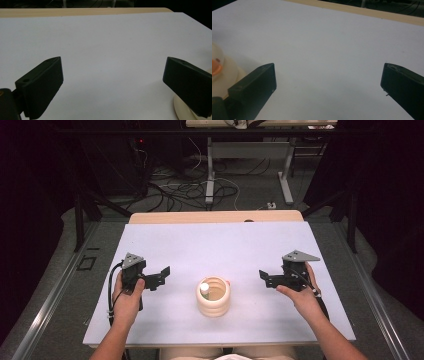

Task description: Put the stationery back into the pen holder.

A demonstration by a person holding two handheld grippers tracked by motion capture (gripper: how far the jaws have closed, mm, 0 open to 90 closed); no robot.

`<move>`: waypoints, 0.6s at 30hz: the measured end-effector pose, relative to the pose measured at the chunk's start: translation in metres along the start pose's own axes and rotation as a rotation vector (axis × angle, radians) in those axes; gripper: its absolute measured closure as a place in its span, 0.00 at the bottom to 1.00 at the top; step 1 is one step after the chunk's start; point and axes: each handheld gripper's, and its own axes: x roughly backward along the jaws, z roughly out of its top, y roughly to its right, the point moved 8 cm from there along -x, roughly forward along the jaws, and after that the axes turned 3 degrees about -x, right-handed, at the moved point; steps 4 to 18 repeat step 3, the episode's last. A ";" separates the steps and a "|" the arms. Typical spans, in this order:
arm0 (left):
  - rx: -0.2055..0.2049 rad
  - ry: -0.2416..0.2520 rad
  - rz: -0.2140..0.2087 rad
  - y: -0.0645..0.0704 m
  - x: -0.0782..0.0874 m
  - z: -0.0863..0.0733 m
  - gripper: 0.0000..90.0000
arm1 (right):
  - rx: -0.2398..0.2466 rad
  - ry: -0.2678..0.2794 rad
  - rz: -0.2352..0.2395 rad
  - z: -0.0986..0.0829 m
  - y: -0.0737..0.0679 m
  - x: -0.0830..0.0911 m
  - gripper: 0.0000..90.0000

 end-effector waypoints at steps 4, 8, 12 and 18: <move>-0.001 0.001 0.000 0.000 0.000 0.000 0.03 | -0.020 -0.003 -0.012 -0.004 0.008 -0.002 0.00; -0.001 0.001 0.000 0.000 0.000 0.000 0.03 | -0.020 -0.003 -0.012 -0.004 0.008 -0.002 0.00; -0.001 0.001 0.000 0.000 0.000 0.000 0.03 | -0.020 -0.003 -0.012 -0.004 0.008 -0.002 0.00; -0.001 0.001 0.000 0.000 0.000 0.000 0.03 | -0.020 -0.003 -0.012 -0.004 0.008 -0.002 0.00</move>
